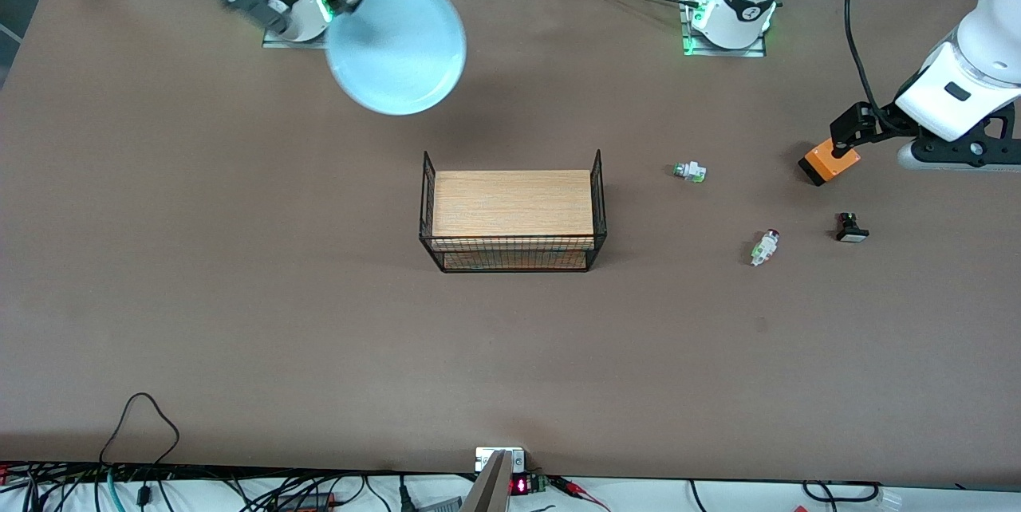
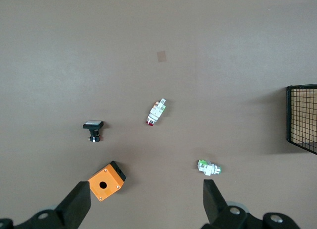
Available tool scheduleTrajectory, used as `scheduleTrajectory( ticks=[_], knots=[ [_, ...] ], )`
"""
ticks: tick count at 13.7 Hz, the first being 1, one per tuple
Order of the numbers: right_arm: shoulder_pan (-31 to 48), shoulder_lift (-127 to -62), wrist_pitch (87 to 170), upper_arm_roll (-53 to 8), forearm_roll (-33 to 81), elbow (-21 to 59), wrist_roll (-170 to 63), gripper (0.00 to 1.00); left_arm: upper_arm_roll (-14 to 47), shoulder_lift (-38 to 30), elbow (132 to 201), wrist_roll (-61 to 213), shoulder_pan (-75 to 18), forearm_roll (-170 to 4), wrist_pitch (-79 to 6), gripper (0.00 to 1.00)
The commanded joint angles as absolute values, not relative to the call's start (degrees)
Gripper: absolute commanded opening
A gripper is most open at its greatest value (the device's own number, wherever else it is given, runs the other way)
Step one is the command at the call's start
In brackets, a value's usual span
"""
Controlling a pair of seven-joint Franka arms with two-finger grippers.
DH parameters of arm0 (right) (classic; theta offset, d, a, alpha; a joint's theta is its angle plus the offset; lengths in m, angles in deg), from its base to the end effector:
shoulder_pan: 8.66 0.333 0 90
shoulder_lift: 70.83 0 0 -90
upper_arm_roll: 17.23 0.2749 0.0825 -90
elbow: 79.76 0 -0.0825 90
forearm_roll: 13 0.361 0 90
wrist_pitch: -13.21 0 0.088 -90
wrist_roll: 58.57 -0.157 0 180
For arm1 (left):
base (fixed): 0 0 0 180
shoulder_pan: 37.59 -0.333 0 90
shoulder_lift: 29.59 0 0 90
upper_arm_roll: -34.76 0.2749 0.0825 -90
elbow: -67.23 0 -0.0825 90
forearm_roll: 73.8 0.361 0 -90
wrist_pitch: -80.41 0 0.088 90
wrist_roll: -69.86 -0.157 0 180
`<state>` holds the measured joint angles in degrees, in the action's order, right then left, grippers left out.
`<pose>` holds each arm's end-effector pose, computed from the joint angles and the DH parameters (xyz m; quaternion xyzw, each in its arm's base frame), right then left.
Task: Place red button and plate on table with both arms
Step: 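Lift the blue plate out of the basket with the right gripper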
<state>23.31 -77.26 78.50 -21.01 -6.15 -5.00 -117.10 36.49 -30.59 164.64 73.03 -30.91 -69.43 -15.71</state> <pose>0.4281 0.2559 0.5599 0.9588 -0.2424 -0.1371 0.0558 0.5319 -0.0348 0.4939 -0.9991 0.0197 -0.0001 0.0377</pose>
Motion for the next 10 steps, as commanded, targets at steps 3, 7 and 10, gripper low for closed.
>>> scheduleTrajectory(
  ticks=[3, 7, 10],
  knots=[
    [10.71, -76.9, 82.98, -20.13, -9.04, 0.73, -92.2, 0.0, 36.6, -30.47, 163.56, 73.47, -30.82, -70.81, -13.46, 1.0],
    [4.89, -76.37, 91.32, -20.13, -9.66, 8.55, -81.26, 0.0, 36.69, -30.47, 163.56, 74.17, -31.26, -70.9, -12.67, 1.0],
    [3.65, -75.58, 99.41, -20.22, -12.21, 15.23, -76.86, 0.0, 36.6, -30.47, 163.56, 74.17, -31.35, -70.81, -12.66, 1.0]
  ],
)
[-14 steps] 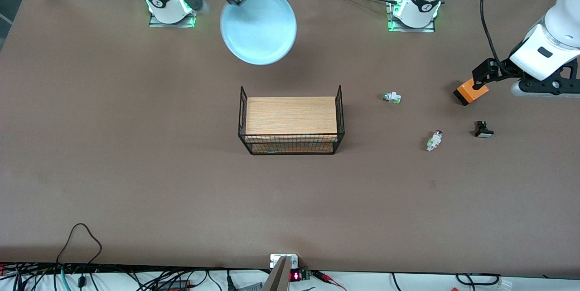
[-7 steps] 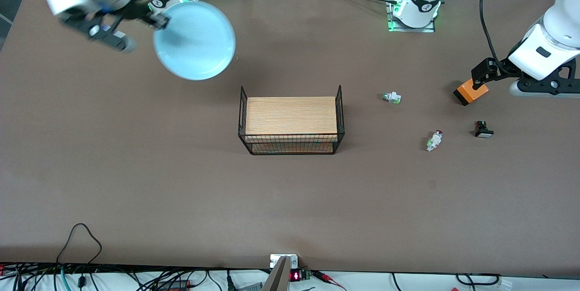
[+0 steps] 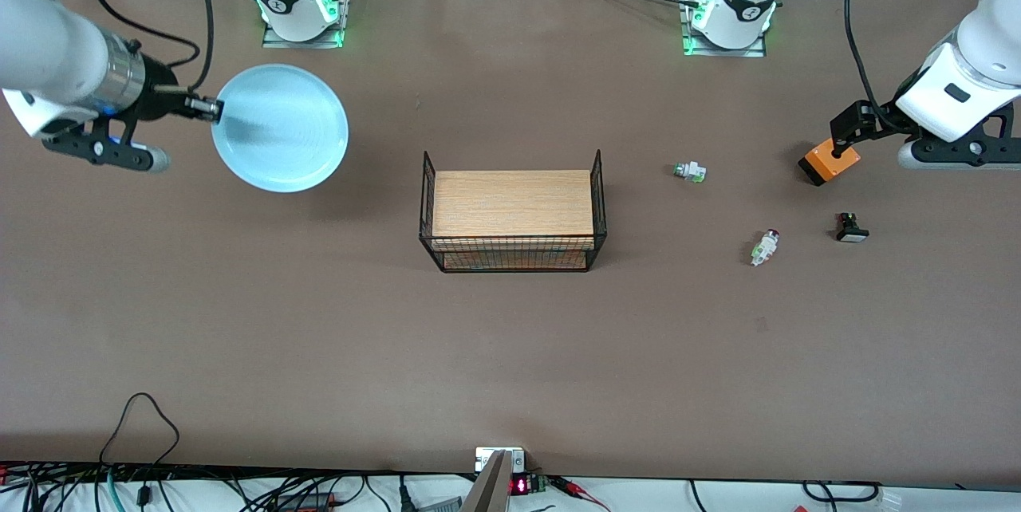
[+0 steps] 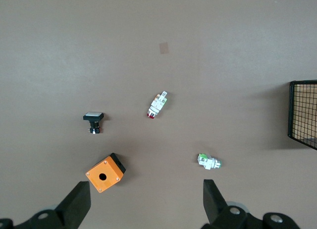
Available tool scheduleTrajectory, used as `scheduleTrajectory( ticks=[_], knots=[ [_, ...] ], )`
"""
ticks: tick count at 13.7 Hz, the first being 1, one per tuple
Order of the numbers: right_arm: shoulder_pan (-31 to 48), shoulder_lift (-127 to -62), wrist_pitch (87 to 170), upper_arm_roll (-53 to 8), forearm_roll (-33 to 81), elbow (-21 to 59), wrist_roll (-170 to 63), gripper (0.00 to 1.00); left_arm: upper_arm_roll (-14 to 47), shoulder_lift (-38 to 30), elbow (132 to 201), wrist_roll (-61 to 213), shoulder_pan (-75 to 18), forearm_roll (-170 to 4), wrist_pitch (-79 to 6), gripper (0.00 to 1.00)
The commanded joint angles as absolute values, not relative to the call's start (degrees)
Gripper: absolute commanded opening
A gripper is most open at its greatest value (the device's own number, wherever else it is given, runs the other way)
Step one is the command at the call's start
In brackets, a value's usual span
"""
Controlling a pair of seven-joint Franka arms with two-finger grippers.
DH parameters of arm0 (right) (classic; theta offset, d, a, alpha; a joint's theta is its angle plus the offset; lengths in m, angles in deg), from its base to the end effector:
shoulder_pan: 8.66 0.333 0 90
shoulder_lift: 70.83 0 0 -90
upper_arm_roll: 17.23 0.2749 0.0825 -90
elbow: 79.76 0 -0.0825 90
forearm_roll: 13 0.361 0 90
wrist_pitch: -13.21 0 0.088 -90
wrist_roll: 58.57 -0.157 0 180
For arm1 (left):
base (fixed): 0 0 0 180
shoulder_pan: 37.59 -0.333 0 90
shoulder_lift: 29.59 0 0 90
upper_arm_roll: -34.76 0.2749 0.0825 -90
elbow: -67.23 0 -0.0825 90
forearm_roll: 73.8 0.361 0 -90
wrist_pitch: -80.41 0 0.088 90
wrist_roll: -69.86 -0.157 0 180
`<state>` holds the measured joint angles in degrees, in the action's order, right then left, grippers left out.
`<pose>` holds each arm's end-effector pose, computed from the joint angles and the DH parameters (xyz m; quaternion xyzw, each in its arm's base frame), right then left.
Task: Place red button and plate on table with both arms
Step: 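Lower the blue plate onto the table with the right gripper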
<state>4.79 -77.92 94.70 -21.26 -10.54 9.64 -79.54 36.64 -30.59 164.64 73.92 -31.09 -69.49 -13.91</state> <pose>0.5196 0.0950 0.4626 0.9863 -0.0997 -0.1303 0.0176 0.5271 -0.0312 0.4913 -0.9991 0.0084 0.0154 0.0384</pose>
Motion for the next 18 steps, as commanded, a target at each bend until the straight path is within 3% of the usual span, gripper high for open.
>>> scheduleTrajectory(
  ticks=[1, 10, 18],
  knots=[
    [2.69, -75.58, 102.3, -20.22, -12.73, 17.34, -75.37, 0.0, 36.6, -30.47, 163.56, 74.17, -31.35, -70.81, -12.66, 1.0],
    [-7.77, -80.67, 127.79, -20.13, -12.57, 29.39, -50.52, 0.0, 36.69, -30.47, 163.56, 74.08, -31.44, -72.04, -12.58, 1.0],
    [-9.45, -90.07, 141.42, -19.69, -12.21, 30.19, -42.92, 0.0, 36.69, -30.47, 163.56, 73.73, -31.44, -72.04, -11.7, 1.0]
  ],
)
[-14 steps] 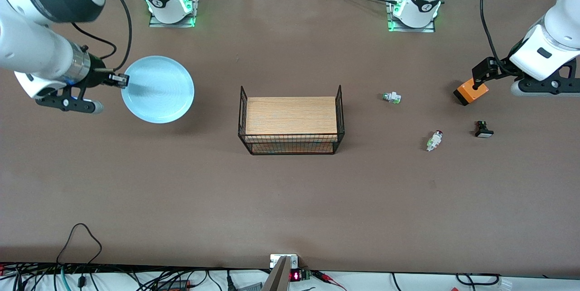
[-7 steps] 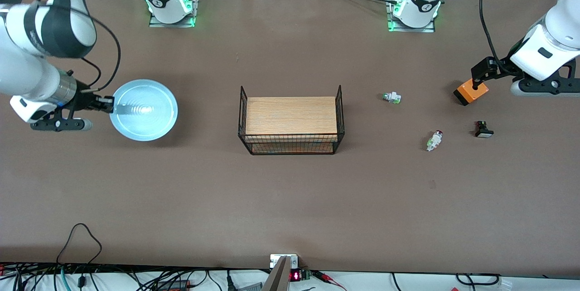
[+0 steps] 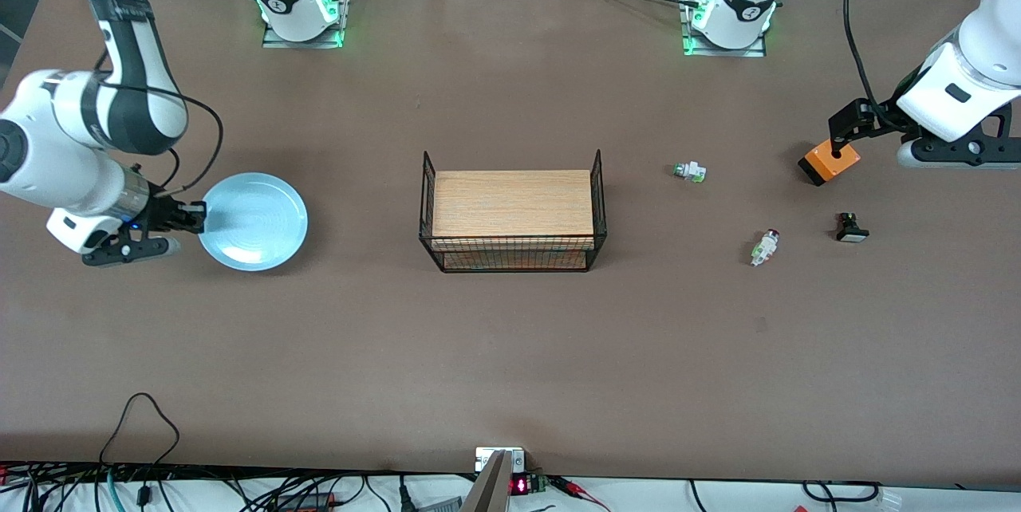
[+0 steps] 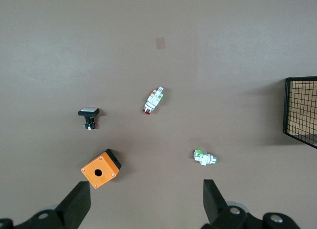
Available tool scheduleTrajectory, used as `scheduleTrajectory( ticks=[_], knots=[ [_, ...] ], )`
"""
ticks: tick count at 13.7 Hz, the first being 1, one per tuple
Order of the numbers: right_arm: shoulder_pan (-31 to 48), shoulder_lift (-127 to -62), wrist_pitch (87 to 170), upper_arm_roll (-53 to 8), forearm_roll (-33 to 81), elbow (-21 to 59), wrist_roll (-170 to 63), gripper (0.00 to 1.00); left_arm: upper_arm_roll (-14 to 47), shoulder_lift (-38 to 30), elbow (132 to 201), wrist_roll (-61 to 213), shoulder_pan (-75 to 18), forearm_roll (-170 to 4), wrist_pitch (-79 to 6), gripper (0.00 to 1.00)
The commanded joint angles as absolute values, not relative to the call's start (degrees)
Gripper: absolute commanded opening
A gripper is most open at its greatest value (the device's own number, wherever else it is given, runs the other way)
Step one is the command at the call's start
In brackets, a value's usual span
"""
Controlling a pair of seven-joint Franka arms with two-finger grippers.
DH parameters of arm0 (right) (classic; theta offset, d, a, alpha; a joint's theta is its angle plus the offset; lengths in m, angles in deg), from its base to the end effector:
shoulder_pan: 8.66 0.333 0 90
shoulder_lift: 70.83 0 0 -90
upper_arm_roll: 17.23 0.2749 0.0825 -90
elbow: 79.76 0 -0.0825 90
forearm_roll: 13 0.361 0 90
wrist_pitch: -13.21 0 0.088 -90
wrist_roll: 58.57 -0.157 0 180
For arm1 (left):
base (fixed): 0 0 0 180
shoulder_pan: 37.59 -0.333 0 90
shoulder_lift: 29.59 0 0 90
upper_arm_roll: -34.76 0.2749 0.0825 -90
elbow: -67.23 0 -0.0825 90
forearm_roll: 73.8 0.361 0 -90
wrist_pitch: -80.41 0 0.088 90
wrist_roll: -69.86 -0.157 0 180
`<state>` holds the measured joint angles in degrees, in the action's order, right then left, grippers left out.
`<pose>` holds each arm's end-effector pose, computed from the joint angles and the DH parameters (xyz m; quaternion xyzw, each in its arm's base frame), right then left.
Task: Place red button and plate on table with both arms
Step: 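Lower the blue plate onto the table with the right gripper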
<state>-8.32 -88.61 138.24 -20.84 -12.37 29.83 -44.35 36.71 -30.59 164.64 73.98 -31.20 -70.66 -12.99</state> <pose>0.5802 -0.0320 0.2559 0.9954 0.0935 -0.0206 0.0021 0.5244 -0.0323 0.4898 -0.9993 0.0051 0.0242 0.0289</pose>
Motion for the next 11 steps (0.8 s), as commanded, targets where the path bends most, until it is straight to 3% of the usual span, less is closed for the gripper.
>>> scheduleTrajectory(
  ticks=[1, 11],
  knots=[
    [-9.53, -91.13, 143.45, -19.6, -11.95, 30.19, -42.92, 0.0, 36.69, -30.56, 163.56, 73.73, -31.52, -72.04, -11.61, 1.0],
    [-9.62, -99.66, 157.61, -19.34, -11.69, 30.72, -42.92, 0.0, 36.78, -30.47, 163.56, 73.73, -31.52, -72.13, -11.08, 1.0]
  ],
)
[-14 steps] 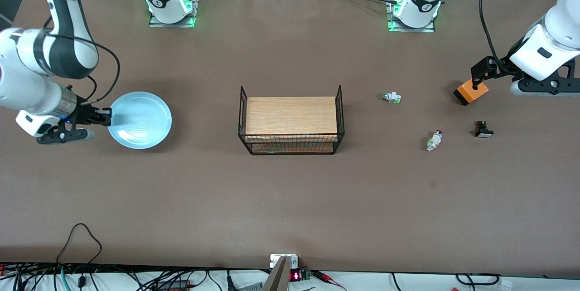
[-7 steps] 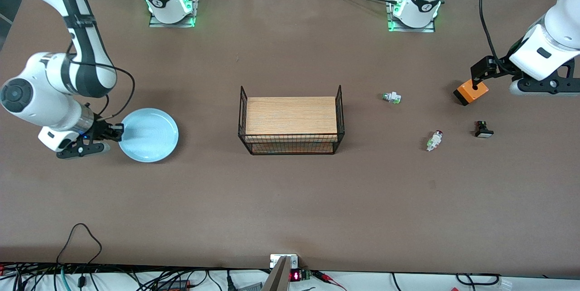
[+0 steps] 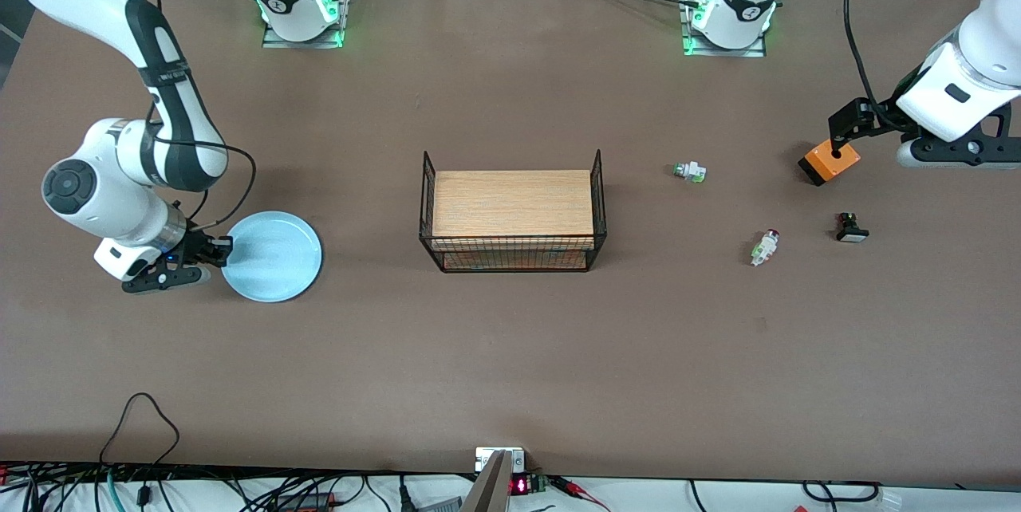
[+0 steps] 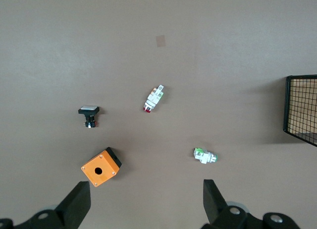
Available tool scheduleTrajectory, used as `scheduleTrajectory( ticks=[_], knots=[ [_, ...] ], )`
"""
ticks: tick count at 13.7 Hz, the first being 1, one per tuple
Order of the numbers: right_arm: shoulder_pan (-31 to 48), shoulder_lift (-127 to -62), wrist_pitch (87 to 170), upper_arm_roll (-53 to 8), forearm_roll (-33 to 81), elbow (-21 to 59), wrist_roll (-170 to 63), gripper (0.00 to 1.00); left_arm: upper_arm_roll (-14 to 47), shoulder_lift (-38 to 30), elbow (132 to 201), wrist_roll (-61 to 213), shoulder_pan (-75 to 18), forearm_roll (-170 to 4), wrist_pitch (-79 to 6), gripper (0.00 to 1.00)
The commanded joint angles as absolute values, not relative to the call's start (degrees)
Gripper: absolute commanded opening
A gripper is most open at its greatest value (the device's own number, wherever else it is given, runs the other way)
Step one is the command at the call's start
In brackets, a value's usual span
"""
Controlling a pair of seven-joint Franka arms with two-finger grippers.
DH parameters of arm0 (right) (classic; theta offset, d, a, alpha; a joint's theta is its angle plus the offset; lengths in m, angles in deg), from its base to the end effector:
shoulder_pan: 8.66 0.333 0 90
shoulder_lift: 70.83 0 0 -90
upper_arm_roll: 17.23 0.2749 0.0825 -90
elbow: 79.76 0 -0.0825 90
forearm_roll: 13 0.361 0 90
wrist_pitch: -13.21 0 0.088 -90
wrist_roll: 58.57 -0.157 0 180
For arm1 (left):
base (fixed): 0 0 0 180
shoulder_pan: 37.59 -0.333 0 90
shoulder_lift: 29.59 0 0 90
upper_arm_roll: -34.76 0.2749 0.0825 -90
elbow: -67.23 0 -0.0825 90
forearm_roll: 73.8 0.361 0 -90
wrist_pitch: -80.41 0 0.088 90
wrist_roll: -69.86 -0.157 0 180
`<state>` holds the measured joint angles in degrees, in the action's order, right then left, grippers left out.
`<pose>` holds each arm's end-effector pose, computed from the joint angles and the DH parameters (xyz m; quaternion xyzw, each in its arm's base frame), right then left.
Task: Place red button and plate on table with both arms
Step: 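Lower the blue plate onto the table with the right gripper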
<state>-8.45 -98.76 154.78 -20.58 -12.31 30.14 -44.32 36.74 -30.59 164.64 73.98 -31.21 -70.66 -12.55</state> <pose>0.6024 -0.0329 0.1746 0.9948 0.0960 0.0312 0.0146 0.5232 -0.0318 0.4892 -0.9992 0.0047 0.0280 0.0292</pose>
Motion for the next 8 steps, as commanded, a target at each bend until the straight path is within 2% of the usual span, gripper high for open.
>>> scheduleTrajectory(
  ticks=[1, 8],
  knots=[
    [-9.62, -100.19, 158.75, -19.08, -11.69, 30.72, -42.92, 0.0, 36.78, -30.47, 163.56, 73.73, -31.44, -72.13, -11.08, 1.0],
    [-9.62, -103.44, 164.03, -18.99, -11.77, 30.98, -42.92, 0.0, 36.6, -30.38, 162.77, 73.73, -31.35, -72.13, -10.99, 1.0]
  ],
)
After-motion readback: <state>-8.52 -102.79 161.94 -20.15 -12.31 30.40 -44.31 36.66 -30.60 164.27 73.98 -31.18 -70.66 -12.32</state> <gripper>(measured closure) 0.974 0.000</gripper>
